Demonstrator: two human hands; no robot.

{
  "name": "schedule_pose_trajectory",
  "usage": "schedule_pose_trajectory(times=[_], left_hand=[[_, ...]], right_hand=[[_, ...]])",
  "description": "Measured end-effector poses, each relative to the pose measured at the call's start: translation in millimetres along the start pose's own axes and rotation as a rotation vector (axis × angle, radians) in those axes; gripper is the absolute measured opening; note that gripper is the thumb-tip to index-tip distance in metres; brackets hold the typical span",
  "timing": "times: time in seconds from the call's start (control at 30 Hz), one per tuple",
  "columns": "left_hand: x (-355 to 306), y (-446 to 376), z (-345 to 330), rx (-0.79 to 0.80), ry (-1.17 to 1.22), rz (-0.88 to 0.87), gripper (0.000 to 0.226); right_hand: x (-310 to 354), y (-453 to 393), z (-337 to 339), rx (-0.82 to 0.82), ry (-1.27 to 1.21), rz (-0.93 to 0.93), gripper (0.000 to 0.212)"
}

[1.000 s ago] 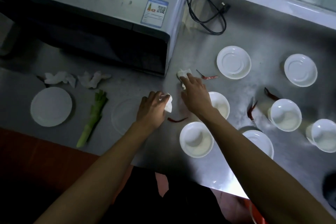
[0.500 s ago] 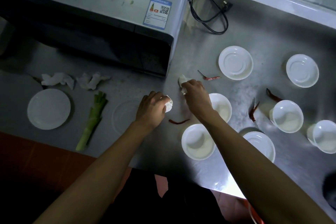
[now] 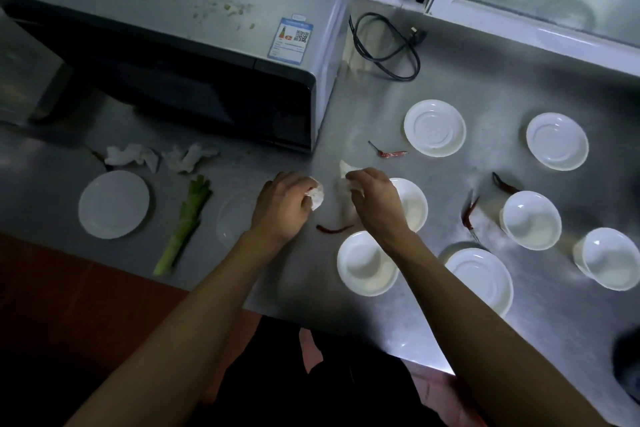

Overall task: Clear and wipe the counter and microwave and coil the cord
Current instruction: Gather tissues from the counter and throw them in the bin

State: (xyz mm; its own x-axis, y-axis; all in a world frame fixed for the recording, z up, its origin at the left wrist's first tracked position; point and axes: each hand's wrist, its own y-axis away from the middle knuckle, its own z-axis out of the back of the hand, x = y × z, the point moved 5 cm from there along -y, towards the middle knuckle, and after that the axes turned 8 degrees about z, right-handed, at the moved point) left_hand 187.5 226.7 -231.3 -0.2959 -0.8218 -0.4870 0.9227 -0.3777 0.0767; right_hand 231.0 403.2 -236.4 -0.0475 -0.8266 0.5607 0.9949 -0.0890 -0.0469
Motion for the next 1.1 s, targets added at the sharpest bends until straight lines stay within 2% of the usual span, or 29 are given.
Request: schedule_pose_trajectory(times=[0.3, 0.43, 0.63, 0.77, 0.97, 1.1], left_hand=[[-19, 5, 13, 0.003, -0.071, -0.052, 0.024], [-23, 8, 14, 0.001, 0.025, -0.155, 0.025], [-32, 17, 18, 0.067, 0.038, -0.23, 0.027], [-53, 30, 14, 0.118, -0.01, -0.345, 0.026], [-101, 55, -19, 0.226, -0.016, -0.528, 0.026], [-150, 85, -39, 0.261, -0.041, -0.662, 0.027]], right_hand=[[9, 37, 25, -0.082, -0.025, 0.014, 0.029], [18, 51, 37, -0.136, -0.016, -0.01, 0.03], [25, 85, 46, -0.226, 0.042, -0.117, 0.027], [26, 122, 58, -0.303, 0.079, -0.192, 0.029], [9, 200, 68, -0.396, 0.099, -0.353, 0.021], [-8, 260, 78, -0.457, 0.125, -0.46, 0.022]])
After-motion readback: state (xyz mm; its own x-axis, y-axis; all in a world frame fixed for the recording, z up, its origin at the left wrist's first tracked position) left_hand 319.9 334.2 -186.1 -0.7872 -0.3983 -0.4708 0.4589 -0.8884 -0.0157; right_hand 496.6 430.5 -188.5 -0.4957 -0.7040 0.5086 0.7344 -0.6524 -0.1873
